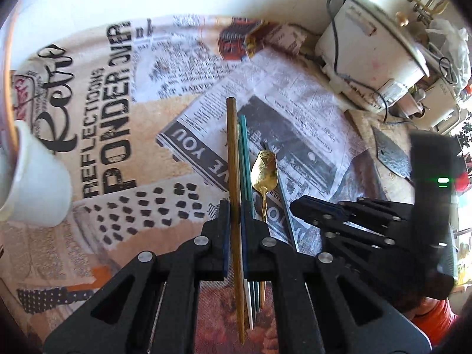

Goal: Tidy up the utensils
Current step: 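Grasp the gold chopstick with the left gripper while the right gripper grasps the grey chopstick, then lift both chopsticks upright and carry them over the white cup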

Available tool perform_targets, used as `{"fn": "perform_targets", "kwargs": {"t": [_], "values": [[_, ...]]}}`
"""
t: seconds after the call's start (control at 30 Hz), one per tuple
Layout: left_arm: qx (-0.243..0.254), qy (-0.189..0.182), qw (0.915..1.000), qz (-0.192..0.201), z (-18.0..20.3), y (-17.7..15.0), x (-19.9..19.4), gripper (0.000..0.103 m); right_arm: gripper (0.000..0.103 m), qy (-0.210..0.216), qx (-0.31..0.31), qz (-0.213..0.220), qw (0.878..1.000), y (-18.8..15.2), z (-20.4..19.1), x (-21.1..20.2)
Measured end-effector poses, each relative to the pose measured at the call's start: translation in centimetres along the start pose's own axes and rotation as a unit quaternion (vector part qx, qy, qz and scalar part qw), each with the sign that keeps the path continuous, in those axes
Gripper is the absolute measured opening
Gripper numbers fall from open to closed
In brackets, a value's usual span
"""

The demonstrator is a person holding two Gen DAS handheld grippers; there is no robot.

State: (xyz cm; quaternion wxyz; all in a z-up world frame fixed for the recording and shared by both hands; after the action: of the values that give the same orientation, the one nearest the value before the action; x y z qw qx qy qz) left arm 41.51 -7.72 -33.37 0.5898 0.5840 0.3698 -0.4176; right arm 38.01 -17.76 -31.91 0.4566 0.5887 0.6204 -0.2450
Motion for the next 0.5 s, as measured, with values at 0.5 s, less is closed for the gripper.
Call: {"fn": "perform_targets", "kwargs": {"t": [0.5], "values": [[-0.044, -0.013, 0.9977, 0.05, -2.8, -0.4, -3.7, 0.005, 0.018, -0.038, -0.01, -0.028, 0.999, -0.4, -0.6, 2.1]]}}
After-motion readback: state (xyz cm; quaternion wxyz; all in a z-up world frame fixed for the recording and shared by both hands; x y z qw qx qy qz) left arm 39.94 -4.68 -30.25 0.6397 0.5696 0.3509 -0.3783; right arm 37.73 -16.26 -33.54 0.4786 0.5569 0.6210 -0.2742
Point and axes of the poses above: each gripper's, at about its wrist camera, not at the fingertips, and x roughly the way its jaws point, z to its right, y to its top, the point moved 7 cm from there along x, roughly the way its jaws point, and after that the axes turned 14 degrees about y, right-handed, at the moved point
